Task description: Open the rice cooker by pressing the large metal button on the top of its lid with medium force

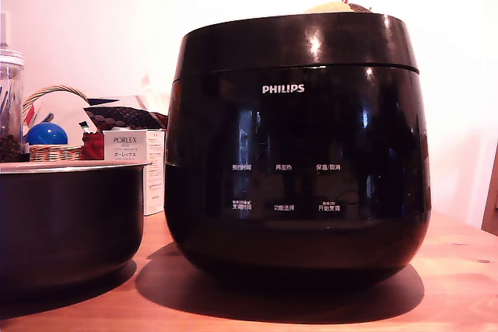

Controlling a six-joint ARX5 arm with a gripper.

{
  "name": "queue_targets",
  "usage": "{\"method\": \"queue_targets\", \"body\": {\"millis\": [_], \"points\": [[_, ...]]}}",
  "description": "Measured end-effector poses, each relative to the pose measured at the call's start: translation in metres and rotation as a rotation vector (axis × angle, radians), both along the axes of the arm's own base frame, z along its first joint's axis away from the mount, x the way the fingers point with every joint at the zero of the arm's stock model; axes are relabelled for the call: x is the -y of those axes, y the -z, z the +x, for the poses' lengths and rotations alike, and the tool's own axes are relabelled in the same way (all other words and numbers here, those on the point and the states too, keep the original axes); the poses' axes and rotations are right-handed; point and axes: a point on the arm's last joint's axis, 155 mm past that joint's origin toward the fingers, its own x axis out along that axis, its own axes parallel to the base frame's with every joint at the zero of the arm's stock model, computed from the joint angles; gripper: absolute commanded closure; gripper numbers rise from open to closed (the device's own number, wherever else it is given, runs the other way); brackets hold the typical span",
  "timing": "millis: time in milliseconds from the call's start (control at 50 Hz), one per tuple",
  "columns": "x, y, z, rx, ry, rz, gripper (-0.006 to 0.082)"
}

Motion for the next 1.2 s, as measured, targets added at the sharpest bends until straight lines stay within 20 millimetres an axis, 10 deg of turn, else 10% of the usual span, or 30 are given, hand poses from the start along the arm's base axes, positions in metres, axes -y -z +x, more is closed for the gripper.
{"method": "queue_targets", "body": {"millis": [220,540,1200], "points": [[0.031,0.014,0.012,-0.003,0.030,0.039,0.0791],[0.075,-0.017,0.030,0.130,0.078,0.067,0.0791],[0.119,0.029,0.045,0.173,0.109,0.212,0.0791]]}}
